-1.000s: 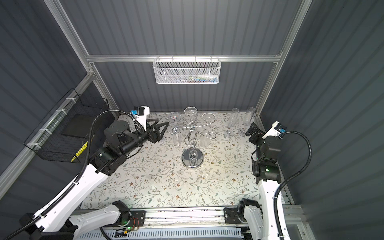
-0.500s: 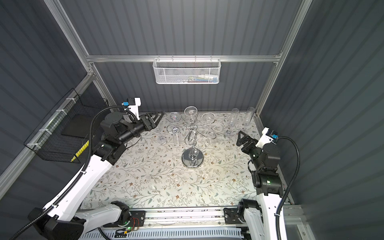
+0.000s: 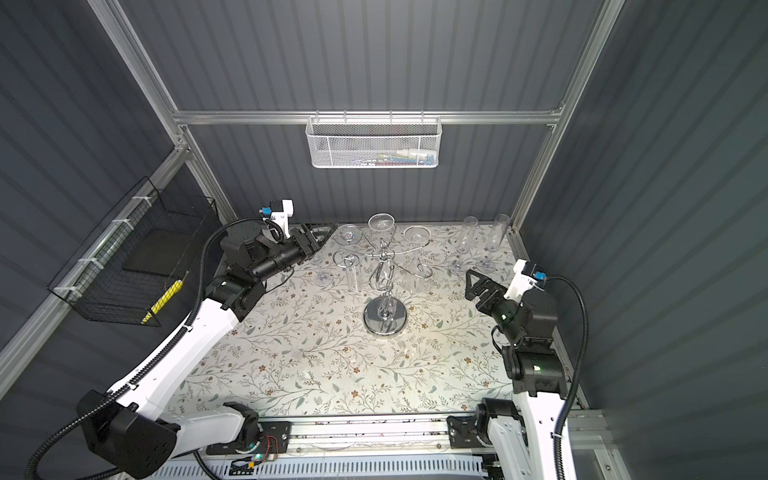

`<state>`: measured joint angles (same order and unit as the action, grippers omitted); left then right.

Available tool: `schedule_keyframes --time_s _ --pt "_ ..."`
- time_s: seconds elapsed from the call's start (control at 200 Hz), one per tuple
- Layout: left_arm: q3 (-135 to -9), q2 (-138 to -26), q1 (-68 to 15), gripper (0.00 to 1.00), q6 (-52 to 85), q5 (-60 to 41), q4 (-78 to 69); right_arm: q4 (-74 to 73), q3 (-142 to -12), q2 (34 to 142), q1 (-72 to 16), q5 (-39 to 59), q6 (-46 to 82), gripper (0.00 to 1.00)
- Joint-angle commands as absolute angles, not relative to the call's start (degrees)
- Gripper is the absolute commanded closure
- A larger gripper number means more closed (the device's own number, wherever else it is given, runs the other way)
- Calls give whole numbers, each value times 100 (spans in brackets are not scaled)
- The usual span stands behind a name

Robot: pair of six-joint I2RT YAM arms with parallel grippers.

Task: Take the wine glass off the wine glass rack
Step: 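Draw the right gripper back while the left gripper reaches toward the rack, then close the left gripper on the foot of a hanging glass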

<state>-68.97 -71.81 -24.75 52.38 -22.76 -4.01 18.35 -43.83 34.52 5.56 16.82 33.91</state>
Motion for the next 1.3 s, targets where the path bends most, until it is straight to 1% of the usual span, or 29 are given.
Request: schedule_keyframes --time_s 0.0,0.205,0.3,0.425,0.715,1.025,1.296 --pt "-6821 -7274 -2435 36 5314 -2396 -434 1825 -4455 3351 535 1749 3415 1" --pt "-6616 -7406 -2436 38 5597 -2399 -717 1627 -4315 3379 536 1863 3445 1" --pt "-6611 -7491 -2441 44 5727 -2481 -842 1629 -4307 3383 534 1866 3448 1" --pt "-6644 -7642 -2435 46 5920 -2624 -1091 1646 -4287 3347 534 1860 3419 1" --pt "-6687 -7791 -2443 62 6081 -2680 -1226 1740 -4215 3172 534 1752 3411 1" --pt "-6596 -7664 -2443 77 6204 -2540 -1301 1864 -4177 3041 529 1683 3400 1" --pt "-6548 -7569 -2443 85 6271 -2499 -1333 1928 -4189 2940 531 1639 3422 1"
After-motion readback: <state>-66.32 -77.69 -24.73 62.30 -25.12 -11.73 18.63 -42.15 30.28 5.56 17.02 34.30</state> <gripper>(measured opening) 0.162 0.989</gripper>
